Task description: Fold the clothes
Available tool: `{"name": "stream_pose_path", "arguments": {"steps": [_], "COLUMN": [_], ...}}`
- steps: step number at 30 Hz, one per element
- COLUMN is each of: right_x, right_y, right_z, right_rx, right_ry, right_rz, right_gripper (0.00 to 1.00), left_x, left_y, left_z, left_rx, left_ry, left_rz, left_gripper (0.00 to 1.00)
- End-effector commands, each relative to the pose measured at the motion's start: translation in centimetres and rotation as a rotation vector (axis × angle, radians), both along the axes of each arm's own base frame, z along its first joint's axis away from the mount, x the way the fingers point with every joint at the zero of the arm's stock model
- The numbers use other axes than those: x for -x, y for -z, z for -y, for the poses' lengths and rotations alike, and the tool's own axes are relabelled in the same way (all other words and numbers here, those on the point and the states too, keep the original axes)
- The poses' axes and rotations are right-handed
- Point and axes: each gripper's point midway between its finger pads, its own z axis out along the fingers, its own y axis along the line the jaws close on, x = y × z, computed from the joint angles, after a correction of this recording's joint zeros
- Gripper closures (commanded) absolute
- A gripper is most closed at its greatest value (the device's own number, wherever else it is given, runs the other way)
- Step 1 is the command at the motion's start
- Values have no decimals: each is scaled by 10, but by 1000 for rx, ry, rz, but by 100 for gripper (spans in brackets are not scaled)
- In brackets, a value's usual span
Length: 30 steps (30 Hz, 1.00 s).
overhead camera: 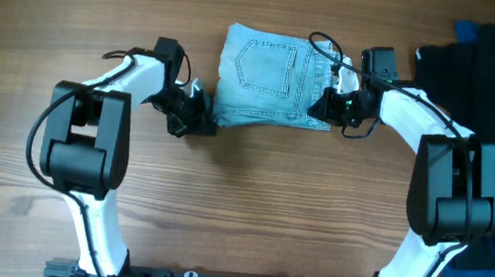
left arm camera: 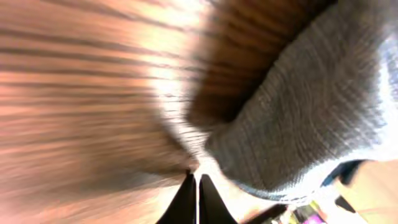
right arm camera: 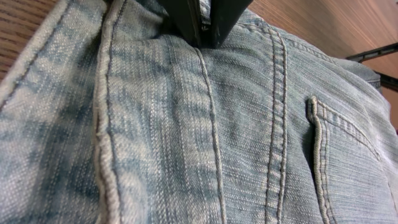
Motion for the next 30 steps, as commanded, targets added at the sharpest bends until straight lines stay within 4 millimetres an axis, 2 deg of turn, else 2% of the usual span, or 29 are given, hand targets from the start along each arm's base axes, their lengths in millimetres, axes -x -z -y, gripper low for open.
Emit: {"name": "stream_pose_path", "arguments": {"steps": [1, 3, 5, 9, 11, 14, 16, 17, 18, 21, 23, 24, 27, 30], "right_x": [51, 50, 50, 49, 46, 26, 2, -7, -22, -55, -71, -76, -95, -106], "right_y": [90, 90, 90, 90, 84, 42, -4, -23, -56, -119, -139, -141, -126, -96], "right_z": [35, 35, 35, 35, 30, 11, 7, 6, 4, 4, 2, 4, 11, 16], "right_rx": [246, 245, 245, 244, 220, 109, 88, 82, 74, 63, 49, 60, 111, 149], "right_ry": [26, 38, 38, 38, 34, 18, 20, 18, 6, 28, 34, 44, 75, 92], "right_rz": [-220, -222, -222, -220, -217, -166, -60, -10, 95, 337, 443, 468, 503, 481], "right_gripper": [91, 94, 94, 96, 96, 95, 95, 95, 95, 94, 96, 96, 96, 96], "left_x": [-51, -76, -86, -79, -70, -60, -57, -56, -54, -53, -51, -49, -47, -47], "left_y": [-71, -102, -110, -76, -48, -3, 16, 22, 25, 27, 27, 27, 28, 30], "left_z": [-10, -8, -6, 3, 10, 16, 15, 14, 14, 17, 22, 24, 30, 28], "left_rx": [-53, -34, -25, -33, -43, -77, -118, -132, -147, -177, -176, -175, -179, -223], "left_ry": [-46, -55, -57, -29, -7, 27, 38, 43, 50, 68, 80, 87, 104, 114], "left_rz": [288, 454, 514, 427, 351, 264, 242, 233, 231, 239, 239, 240, 243, 254], "left_gripper": [96, 93, 91, 90, 90, 94, 96, 96, 96, 96, 96, 96, 95, 94]}}
